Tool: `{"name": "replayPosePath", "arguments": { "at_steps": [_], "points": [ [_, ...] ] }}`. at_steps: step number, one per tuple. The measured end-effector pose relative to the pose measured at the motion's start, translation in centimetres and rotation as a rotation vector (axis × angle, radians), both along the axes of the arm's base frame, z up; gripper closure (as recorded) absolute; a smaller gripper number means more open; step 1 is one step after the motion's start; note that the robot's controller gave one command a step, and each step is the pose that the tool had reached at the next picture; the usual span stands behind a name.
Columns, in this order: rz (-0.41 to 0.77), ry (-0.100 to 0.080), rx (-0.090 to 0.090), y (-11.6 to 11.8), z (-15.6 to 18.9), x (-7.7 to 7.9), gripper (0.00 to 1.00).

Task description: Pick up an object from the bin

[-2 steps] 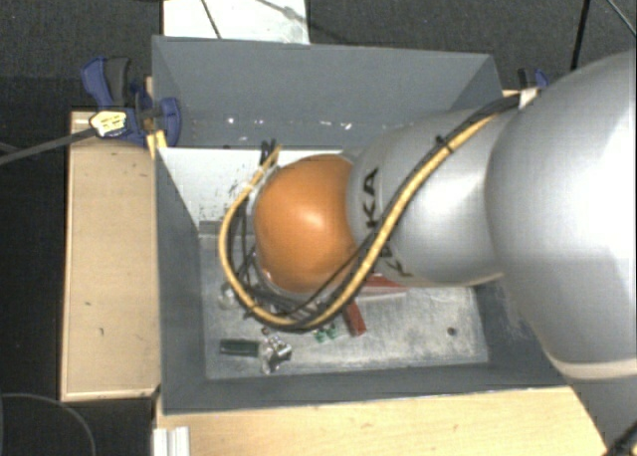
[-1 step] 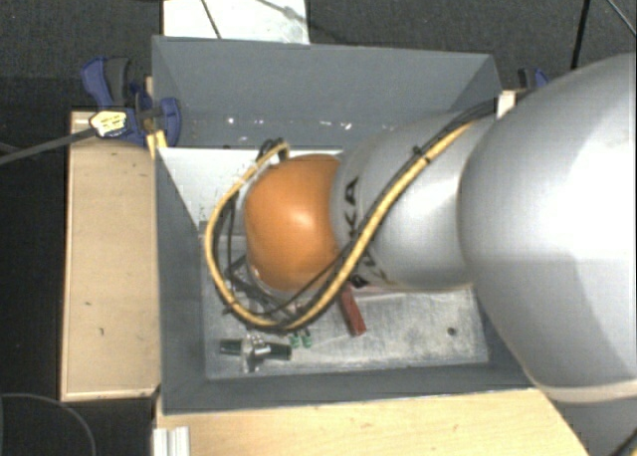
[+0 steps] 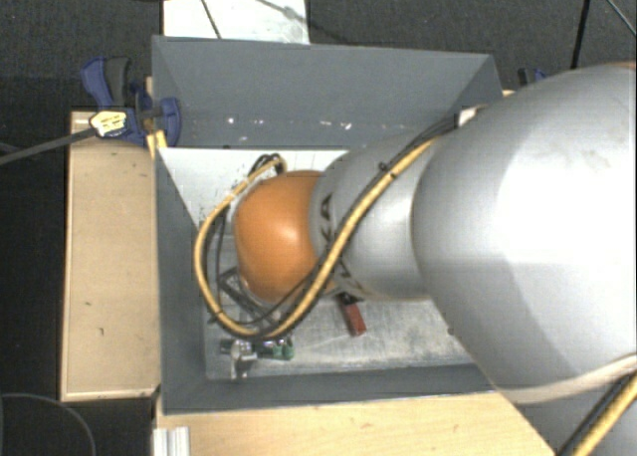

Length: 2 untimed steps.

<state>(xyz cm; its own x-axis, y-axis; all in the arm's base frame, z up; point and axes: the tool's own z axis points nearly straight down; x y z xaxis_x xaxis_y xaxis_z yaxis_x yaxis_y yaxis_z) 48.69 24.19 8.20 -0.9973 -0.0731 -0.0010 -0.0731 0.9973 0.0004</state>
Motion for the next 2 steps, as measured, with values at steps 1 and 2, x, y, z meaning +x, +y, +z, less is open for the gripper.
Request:
{"name": "replayPosePath", "arguments": {
  "at_steps": [1,2],
  "points": [
    [0.181,0.001,0.001,-1.12,-1.05,-1.08,1.00],
    [0.180,0.001,0.001,-1.12,-1.05,-1.08,1.00]
  ]
}}
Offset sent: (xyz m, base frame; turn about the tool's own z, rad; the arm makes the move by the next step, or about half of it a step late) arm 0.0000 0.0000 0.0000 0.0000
